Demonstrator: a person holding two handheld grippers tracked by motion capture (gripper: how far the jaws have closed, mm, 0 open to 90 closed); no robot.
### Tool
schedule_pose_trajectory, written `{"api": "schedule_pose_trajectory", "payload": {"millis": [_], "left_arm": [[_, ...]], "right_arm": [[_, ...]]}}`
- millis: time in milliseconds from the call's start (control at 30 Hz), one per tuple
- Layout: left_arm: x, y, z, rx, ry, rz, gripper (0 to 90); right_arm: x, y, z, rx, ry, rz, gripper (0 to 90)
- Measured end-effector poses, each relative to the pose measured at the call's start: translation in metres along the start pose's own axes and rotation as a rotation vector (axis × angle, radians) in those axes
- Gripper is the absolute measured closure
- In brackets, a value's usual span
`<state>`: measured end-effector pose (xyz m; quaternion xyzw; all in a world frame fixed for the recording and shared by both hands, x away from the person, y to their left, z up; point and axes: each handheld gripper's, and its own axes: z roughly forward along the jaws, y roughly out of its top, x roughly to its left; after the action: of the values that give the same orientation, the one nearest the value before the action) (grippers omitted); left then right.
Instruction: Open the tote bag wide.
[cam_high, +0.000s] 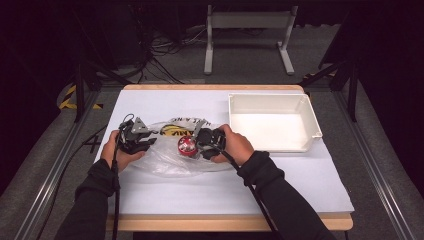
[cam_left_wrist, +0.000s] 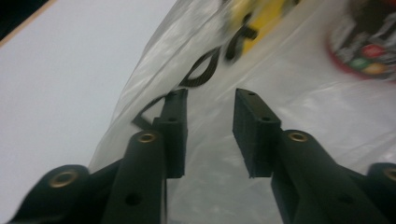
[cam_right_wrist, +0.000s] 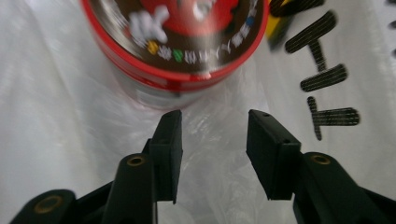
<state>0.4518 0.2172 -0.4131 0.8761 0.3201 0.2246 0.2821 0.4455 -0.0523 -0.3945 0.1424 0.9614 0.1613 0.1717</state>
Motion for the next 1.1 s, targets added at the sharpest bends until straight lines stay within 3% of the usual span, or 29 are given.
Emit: {"api": "schedule_pose_trajectory", "payload": {"millis": [33,133,267,333,533,733,867,1100], "left_arm": [[0.002,-0.002,0.003,0.005,0.022,-0.023,61.6],[0.012,-0.012,0.012,0.029,0.009,-0.087,62.1],[0.020,-0.025,0.014,0.030,-0.016,-0.126,79.3],[0.022,-0.028,0.013,0.026,-0.023,-0.136,88.8],[0.026,-0.036,0.011,0.032,0.019,-0.148,90.0],[0.039,-0.050,0.005,0.041,0.058,-0.205,90.0],[0.040,-0.052,0.003,0.071,0.087,-0.196,90.0],[0.044,-0.059,-0.002,0.059,0.090,-0.223,90.0]], "right_arm": [[0.000,0.001,0.005,0.027,-0.022,-0.014,54.0],[0.000,0.000,0.014,0.088,-0.028,0.003,53.2],[0.001,-0.005,0.018,0.114,-0.023,0.030,65.4],[0.001,-0.009,0.018,0.099,-0.015,0.042,74.3],[-0.001,-0.022,0.015,0.072,-0.026,0.067,89.4],[-0.006,-0.041,0.007,0.036,-0.039,0.120,90.0],[-0.007,-0.050,0.001,0.024,-0.047,0.129,90.0],[-0.009,-0.062,0.003,0.019,-0.042,0.160,90.0]]}}
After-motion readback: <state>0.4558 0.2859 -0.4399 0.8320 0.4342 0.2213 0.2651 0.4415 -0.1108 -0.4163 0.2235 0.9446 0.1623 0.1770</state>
